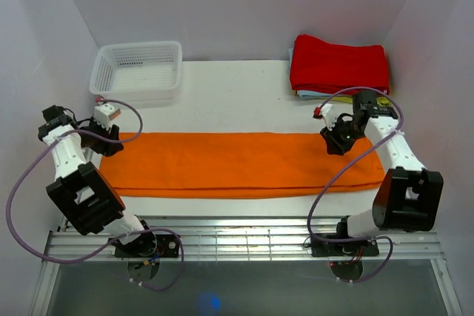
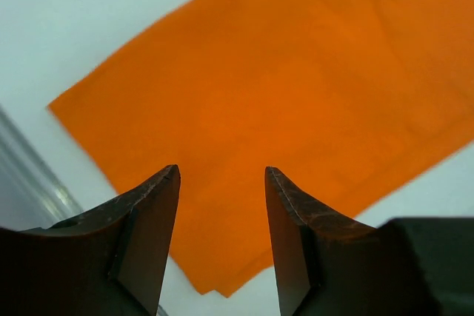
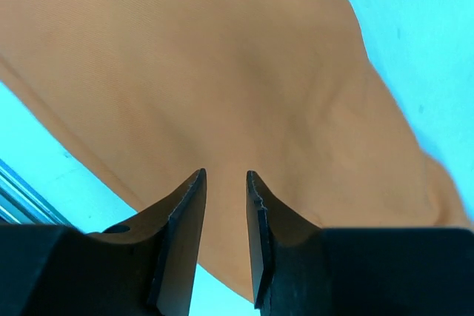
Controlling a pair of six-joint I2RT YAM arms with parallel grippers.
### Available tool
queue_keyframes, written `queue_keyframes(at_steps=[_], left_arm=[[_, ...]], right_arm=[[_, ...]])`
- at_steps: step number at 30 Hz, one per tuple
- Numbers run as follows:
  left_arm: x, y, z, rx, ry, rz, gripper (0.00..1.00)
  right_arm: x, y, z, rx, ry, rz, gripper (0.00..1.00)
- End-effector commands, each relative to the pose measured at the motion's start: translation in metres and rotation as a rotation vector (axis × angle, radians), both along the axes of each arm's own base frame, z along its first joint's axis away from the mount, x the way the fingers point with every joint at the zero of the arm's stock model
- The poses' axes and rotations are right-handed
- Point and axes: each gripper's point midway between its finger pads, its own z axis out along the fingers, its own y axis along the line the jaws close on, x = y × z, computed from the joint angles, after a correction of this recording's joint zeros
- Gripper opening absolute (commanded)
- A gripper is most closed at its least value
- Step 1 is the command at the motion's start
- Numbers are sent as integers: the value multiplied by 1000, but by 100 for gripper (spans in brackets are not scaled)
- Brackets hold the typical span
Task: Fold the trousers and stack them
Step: Fold the trousers
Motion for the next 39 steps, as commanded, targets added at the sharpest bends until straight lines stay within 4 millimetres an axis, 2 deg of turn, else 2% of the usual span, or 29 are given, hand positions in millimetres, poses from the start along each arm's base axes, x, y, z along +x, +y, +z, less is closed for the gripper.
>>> queue_keyframes(at_steps=[1,2,4,5,6,8,9,10,11,12,16,17,23,28,32,35,39], left_arm=[[-57,-72,-1,-41,-43,-387,60],[-70,-85,-11,-62,-26,-426,60],[-78,-110,-10,-43,-78,-530,60],[-87,-123,-17,-65,-73,-560,62],[-91,-141,-18,-75,-80,-625,63],[-100,-159,-26,-82,-82,-657,64],[-104,-172,-30,-80,-76,-705,65],[-106,-176,-35,-70,-62,-709,66],[-105,-180,-36,-54,-75,-710,66],[-113,-190,-45,-60,-51,-738,66],[-109,-195,-68,3,-23,-717,65],[-101,-194,-69,28,-50,-711,64],[-103,-220,-83,60,-41,-789,63],[-102,-229,-92,58,-14,-807,62],[-101,-238,-89,47,-28,-823,63],[-104,-240,-92,57,-36,-834,63],[-109,-241,-102,90,-13,-856,51]], right_arm=[[-21,40,21,16,-95,223,34],[-27,59,19,33,-104,280,34],[-36,79,19,49,-119,338,34],[-51,99,11,58,-88,395,34],[-54,110,8,61,-103,427,34],[-72,131,-4,42,-87,516,33],[-80,135,-15,39,-70,538,33],[-85,140,-22,29,-60,563,33],[-87,141,-27,20,-57,568,32],[-91,140,-37,5,-44,576,32],[-79,146,-54,-55,-119,592,31],[-78,149,-57,-58,-129,597,30],[-75,154,-68,-85,-163,599,29],[-80,158,-73,-83,-153,618,28],[-85,159,-66,-63,-154,633,34],[-88,157,-61,-65,-148,642,35],[-94,152,-56,-71,-144,659,34]])
